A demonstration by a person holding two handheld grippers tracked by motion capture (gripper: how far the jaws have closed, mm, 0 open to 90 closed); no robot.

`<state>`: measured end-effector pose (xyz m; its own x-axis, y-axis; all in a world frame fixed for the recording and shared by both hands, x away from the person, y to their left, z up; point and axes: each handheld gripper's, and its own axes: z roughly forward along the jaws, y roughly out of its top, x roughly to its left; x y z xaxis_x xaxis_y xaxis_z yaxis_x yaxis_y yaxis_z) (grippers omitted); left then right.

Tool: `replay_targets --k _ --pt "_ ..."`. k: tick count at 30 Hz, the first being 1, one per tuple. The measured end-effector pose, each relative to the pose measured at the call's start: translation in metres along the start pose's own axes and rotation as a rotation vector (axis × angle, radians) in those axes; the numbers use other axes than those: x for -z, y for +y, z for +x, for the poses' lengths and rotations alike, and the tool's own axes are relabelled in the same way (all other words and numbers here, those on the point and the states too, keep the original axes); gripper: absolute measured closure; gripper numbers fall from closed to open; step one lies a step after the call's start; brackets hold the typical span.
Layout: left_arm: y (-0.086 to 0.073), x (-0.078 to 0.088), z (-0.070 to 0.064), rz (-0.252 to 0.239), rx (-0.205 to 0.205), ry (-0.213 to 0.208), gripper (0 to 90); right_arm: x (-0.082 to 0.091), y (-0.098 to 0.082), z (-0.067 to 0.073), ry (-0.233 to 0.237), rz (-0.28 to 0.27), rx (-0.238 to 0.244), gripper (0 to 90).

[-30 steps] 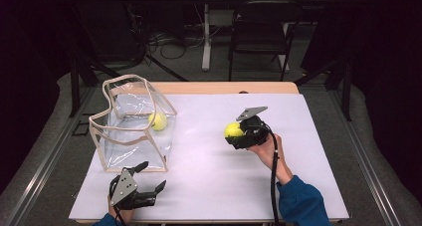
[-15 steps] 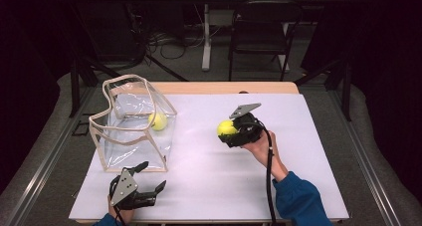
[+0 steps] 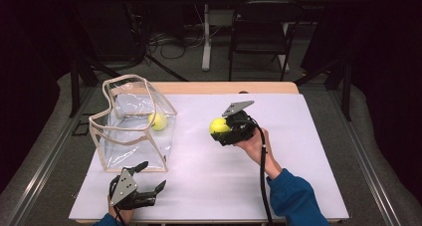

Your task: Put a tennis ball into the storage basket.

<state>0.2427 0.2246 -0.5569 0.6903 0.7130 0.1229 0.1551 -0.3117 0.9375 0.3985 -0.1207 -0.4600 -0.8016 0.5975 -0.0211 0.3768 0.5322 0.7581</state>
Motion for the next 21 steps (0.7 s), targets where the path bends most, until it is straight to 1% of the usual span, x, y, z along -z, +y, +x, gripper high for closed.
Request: replay_targets --k 7,13,21 --pt "0.0 0.0 0.0 -0.003 0.002 -0.003 15.9 -0.006 0.006 0.003 0.014 -0.011 0.01 26.5" --pt "0.0 0.0 0.0 -0.004 0.003 -0.002 15.9 -0.011 0.012 0.006 0.026 -0.008 0.016 26.5" --pt "0.0 0.001 0.0 -0.006 0.004 -0.002 15.9 -0.014 0.02 0.011 0.032 -0.013 0.028 26.5"
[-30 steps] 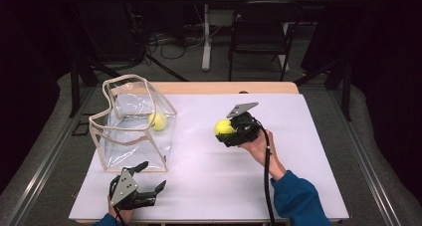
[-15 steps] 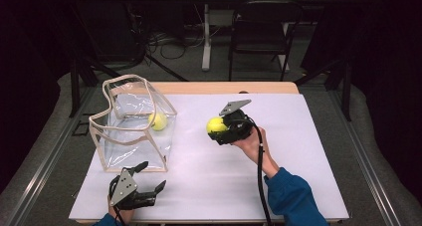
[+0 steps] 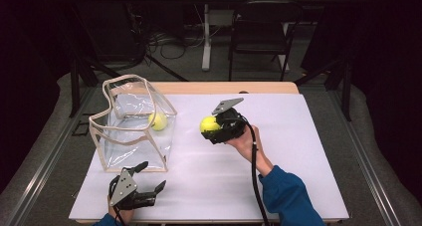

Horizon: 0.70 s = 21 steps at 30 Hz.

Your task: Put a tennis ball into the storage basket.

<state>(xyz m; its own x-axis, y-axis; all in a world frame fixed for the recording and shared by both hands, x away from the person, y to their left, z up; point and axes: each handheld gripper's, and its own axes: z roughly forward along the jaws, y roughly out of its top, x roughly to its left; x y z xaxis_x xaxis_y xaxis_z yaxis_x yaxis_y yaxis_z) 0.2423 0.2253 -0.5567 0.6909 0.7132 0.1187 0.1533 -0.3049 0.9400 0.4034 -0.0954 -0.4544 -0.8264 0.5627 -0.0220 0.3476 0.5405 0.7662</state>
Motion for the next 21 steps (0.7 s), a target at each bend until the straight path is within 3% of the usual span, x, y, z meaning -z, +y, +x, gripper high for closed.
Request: replay_targets --k 21 --pt "0.0 0.0 0.0 0.002 0.001 -0.007 15.9 -0.005 0.023 0.005 0.017 -0.002 0.031 26.5"
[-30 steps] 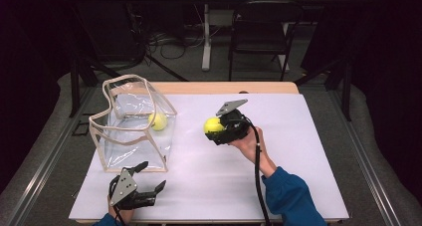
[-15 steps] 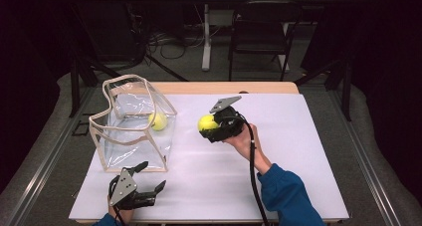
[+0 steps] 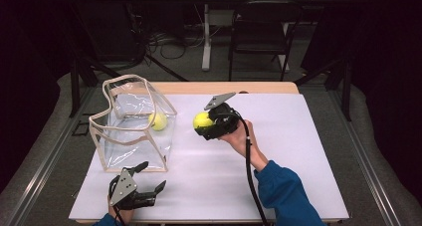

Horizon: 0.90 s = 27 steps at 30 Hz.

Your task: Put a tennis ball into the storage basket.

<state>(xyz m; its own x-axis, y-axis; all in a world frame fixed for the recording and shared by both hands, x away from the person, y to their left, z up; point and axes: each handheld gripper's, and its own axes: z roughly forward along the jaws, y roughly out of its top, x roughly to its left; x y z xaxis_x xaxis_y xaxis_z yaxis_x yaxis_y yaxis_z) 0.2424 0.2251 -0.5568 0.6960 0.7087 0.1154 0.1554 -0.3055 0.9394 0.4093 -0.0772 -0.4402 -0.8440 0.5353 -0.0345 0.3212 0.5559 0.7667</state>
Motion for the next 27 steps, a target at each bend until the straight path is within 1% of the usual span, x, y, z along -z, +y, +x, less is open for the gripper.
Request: replay_targets --k 10,15,27 --pt "0.0 0.0 0.0 0.001 -0.003 0.0 15.9 -0.005 0.007 0.0 -0.004 0.027 0.013 26.6" --pt "0.0 0.0 0.0 0.0 0.001 -0.001 15.9 -0.008 0.013 0.0 -0.002 0.039 0.021 26.5" --pt "0.0 0.001 0.0 -0.002 -0.002 0.0 15.9 -0.007 0.029 0.001 -0.011 0.041 0.039 26.5"
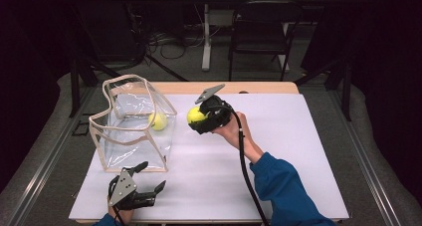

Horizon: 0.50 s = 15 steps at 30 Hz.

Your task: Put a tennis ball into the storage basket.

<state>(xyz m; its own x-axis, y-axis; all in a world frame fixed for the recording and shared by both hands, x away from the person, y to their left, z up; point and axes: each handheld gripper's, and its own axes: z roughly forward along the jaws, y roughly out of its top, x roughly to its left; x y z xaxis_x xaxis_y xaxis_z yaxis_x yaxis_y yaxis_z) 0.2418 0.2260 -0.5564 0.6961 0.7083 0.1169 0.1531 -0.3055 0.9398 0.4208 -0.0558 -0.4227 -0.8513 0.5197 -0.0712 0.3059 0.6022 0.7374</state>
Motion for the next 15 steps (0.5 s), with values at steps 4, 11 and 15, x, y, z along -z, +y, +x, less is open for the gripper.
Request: replay_targets --k 4,11,15 --pt "0.0 0.0 0.0 0.0 -0.002 -0.001 15.9 0.001 0.005 -0.001 -0.001 -0.002 0.004 26.5" --pt "0.0 0.0 0.0 0.0 0.0 -0.001 15.9 0.002 0.013 -0.001 0.0 -0.003 0.015 26.5" --pt "0.0 0.0 0.0 -0.003 0.001 0.0 15.9 0.002 0.017 -0.002 0.002 -0.008 0.019 26.5"
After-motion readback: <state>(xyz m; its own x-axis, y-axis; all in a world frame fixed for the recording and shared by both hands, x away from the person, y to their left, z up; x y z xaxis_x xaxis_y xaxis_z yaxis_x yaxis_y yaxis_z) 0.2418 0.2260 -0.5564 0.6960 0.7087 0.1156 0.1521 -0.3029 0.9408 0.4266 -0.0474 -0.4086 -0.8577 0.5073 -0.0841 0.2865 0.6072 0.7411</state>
